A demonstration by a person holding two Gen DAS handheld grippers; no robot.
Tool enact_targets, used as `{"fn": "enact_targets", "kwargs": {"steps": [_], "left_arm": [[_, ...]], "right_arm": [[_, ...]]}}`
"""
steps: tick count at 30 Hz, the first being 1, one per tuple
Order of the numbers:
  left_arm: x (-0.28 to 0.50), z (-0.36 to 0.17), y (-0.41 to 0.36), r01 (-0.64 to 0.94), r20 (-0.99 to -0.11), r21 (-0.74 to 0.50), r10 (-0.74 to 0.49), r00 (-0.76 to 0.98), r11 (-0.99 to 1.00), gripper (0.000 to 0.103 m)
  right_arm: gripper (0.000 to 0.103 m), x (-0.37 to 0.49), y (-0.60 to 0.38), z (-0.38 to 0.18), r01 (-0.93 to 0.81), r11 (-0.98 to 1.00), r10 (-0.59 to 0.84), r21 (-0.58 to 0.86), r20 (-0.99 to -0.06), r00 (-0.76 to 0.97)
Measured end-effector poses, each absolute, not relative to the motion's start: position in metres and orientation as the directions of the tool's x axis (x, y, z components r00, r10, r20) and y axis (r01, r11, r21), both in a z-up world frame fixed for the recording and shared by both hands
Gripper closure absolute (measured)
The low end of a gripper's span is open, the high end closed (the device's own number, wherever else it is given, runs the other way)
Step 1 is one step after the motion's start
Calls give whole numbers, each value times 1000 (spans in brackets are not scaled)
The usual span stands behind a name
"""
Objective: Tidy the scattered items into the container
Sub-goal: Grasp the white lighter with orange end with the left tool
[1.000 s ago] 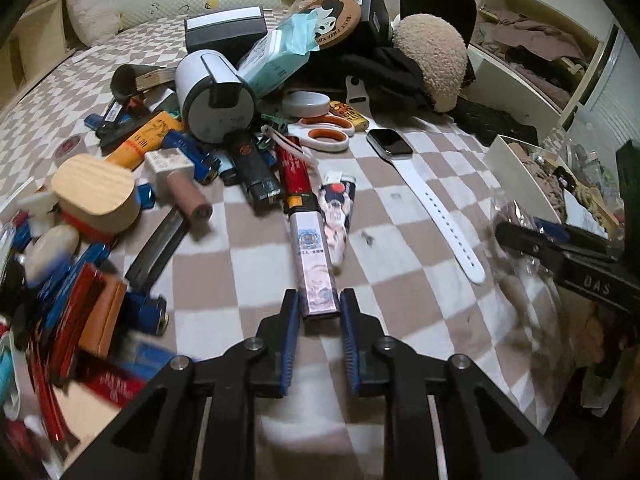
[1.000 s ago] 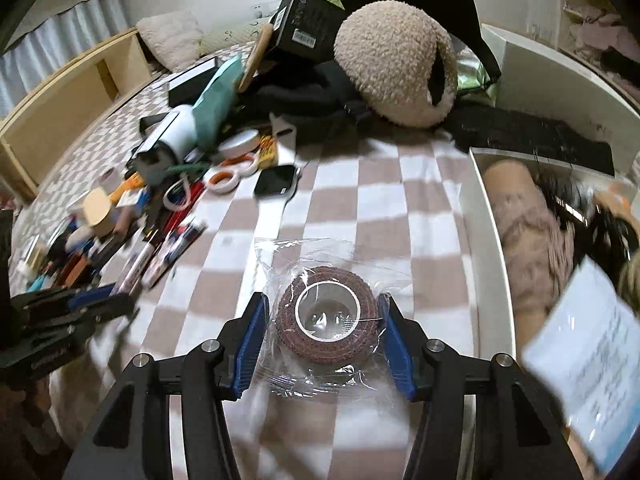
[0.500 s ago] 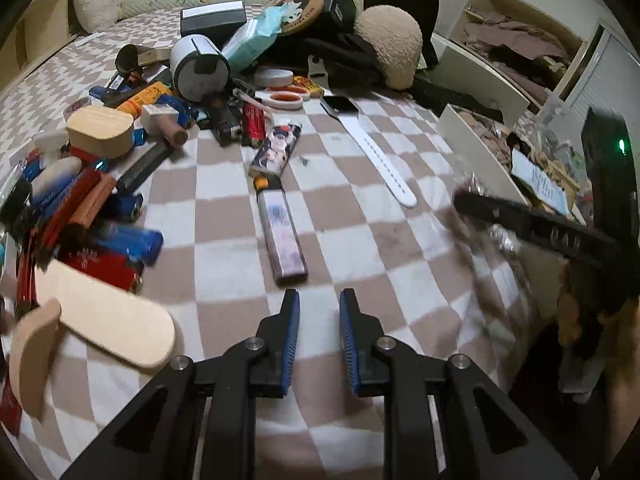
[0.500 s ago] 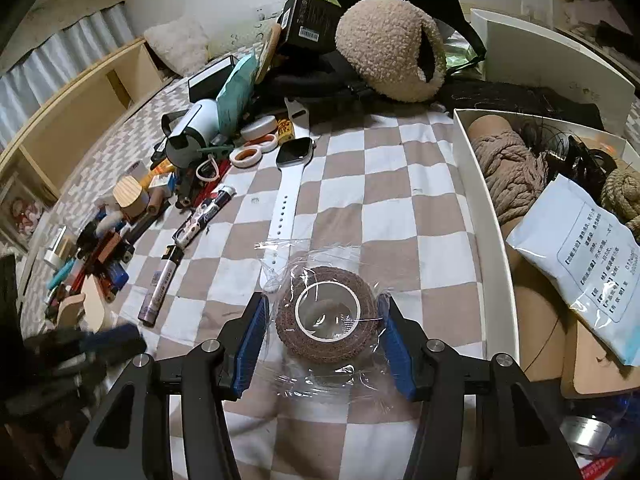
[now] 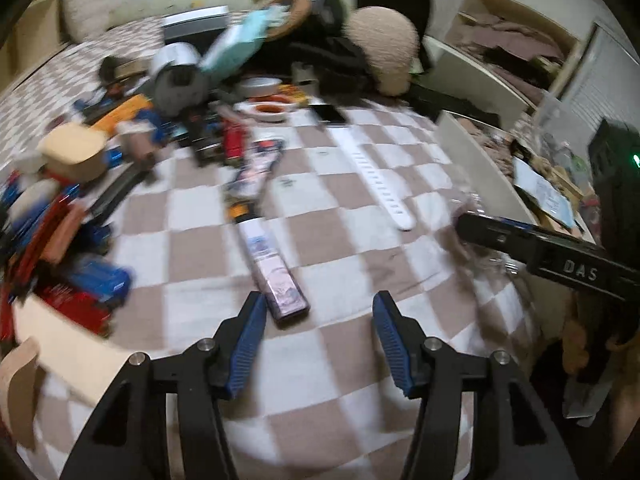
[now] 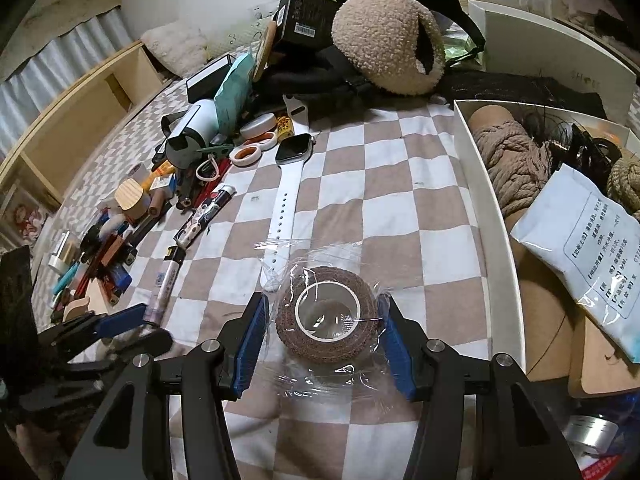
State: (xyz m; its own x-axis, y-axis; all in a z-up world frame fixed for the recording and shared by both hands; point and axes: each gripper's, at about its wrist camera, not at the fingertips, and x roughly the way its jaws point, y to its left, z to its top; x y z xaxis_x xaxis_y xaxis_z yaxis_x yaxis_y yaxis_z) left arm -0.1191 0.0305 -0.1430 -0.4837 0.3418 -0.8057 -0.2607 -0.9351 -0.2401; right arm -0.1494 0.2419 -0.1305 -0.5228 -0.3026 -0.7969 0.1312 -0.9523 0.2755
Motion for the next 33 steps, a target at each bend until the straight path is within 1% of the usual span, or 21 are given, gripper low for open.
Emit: {"fn": "enact_targets", "kwargs": {"steps": [3,7,10,12,15,18,20,22,25,27,33], "left_arm": [[-125,-142,51,-334,-790,-248,390,-474,-909,48],[-139,-141,65,-380,-785,-225,398,-475,-897,48],[-142,-134,50,-354,-769,-237,397,-502,-905,48],[-145,-131,34,-312,-767,-224,364,-528,-924,47],[-153,-134,15,-252,-781,-198,308,-544,-947,43],[-160,-139,10,-237,-794,-196,296,-531,-951,42],[-162,-142,16,-252,-798,-183,294,-526,-950,38],[-162,-144,23,-275,-800,-176,300,-520,-945,22],[-159,-144,34,-301,-797,-132,282,-534,-944,10],[-161,-146,38,-304,-803,-108,264,-535,-946,9],[-172,-153,40,-287,-817,-86,233,-527,-954,9]], "right_arm": [[47,-150,246,-130,120,-950,-306,288,-795,-524],[47,-151,246,-132,118,-949,-311,294,-796,-519],[47,-152,246,-132,117,-947,-314,298,-797,-516],[47,-152,247,-133,116,-947,-317,301,-798,-513],[47,-153,247,-134,115,-945,-320,306,-799,-510],[47,-152,246,-134,124,-944,-324,305,-798,-509],[47,-152,246,-134,125,-943,-328,308,-799,-505],[47,-153,246,-136,123,-942,-330,312,-800,-500],[47,-154,246,-137,121,-940,-337,320,-800,-496],[47,-154,246,-137,122,-939,-338,322,-800,-495],[47,-154,243,-138,131,-942,-332,308,-805,-493]]}}
